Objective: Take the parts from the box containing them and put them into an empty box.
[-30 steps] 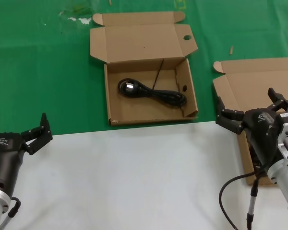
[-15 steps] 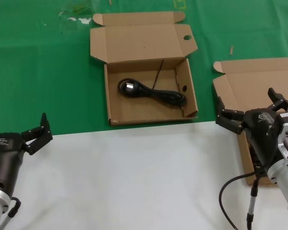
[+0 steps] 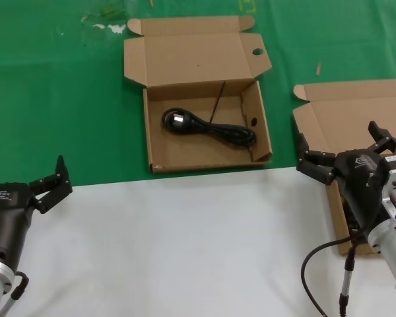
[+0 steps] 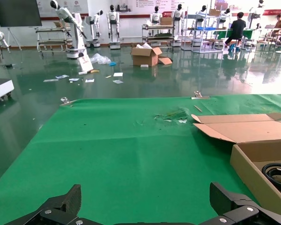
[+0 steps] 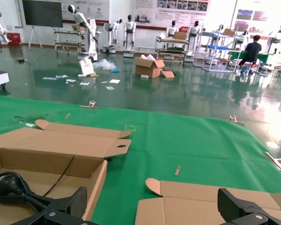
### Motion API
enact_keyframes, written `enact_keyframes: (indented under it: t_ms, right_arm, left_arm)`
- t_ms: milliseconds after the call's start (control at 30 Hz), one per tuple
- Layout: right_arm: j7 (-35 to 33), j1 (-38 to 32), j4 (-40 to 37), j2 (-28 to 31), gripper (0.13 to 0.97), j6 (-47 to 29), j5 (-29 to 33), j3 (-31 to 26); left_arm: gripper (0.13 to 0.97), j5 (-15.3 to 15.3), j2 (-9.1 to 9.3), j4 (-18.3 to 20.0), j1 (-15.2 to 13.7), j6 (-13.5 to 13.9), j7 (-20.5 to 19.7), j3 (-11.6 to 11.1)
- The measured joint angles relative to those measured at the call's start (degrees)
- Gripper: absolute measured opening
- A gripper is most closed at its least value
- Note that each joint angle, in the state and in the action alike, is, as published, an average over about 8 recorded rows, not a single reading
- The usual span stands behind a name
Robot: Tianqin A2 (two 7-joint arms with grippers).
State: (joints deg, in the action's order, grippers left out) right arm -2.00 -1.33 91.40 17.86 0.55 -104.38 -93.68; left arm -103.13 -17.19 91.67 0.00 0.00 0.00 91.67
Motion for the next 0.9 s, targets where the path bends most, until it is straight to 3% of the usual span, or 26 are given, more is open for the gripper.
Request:
enact_keyframes:
  t_ms: [900]
  right_arm:
    - [0.0,0.0,0.0,0.0,0.966,0.0,0.0,0.0]
  left_arm:
    - [0.966,0.0,0.0,0.0,0.0,0.0,0.0,0.0]
